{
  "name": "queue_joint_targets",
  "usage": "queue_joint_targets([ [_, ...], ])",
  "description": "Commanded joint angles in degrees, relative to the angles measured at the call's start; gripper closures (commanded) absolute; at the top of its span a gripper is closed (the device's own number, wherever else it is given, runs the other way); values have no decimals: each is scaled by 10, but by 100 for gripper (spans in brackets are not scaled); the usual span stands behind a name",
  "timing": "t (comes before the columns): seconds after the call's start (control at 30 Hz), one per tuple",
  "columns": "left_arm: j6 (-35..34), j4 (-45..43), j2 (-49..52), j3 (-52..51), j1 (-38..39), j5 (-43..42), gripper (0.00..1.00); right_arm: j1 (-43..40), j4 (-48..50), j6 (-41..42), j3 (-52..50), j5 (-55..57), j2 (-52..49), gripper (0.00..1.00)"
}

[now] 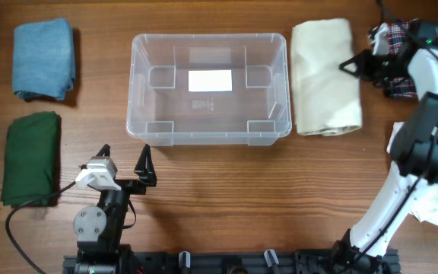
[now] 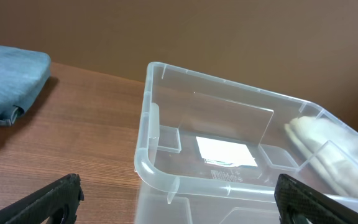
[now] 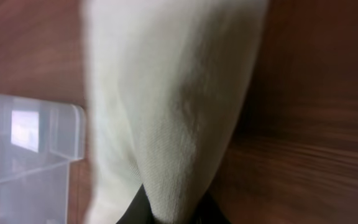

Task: Pack container
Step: 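Close the right gripper on the cream cloth and lift it, then carry the cream cloth left over the clear box with the right gripper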

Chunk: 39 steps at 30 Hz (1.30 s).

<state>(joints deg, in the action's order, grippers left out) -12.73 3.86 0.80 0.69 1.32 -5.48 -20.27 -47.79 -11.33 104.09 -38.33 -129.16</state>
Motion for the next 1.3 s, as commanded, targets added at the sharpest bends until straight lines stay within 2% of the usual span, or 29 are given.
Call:
queue_joint_targets([
  [0.0, 3, 1, -4, -3, -4, -3, 0, -3, 1, 8, 17, 41, 106, 96],
  [0.2, 3, 1, -4, -3, -4, -3, 0, 5, -3, 1, 17, 58, 191, 96],
  [0.37, 3, 1, -4, -3, -4, -3, 0, 35, -13, -53, 17, 63, 241, 96],
  [0.5, 3, 1, -4, -3, -4, -3, 0, 73, -18, -109, 17, 108, 273, 96],
  [0.63, 3, 1, -4, -3, -4, -3, 0, 125, -29, -191, 17, 161, 302, 96],
  [1.07, 3, 1, -4, -3, -4, -3, 0, 330, -8, -364, 17, 425, 392, 96],
  [1.27, 3, 1, -4, -3, -4, -3, 0, 430, 2, -436, 17, 426, 411, 96],
])
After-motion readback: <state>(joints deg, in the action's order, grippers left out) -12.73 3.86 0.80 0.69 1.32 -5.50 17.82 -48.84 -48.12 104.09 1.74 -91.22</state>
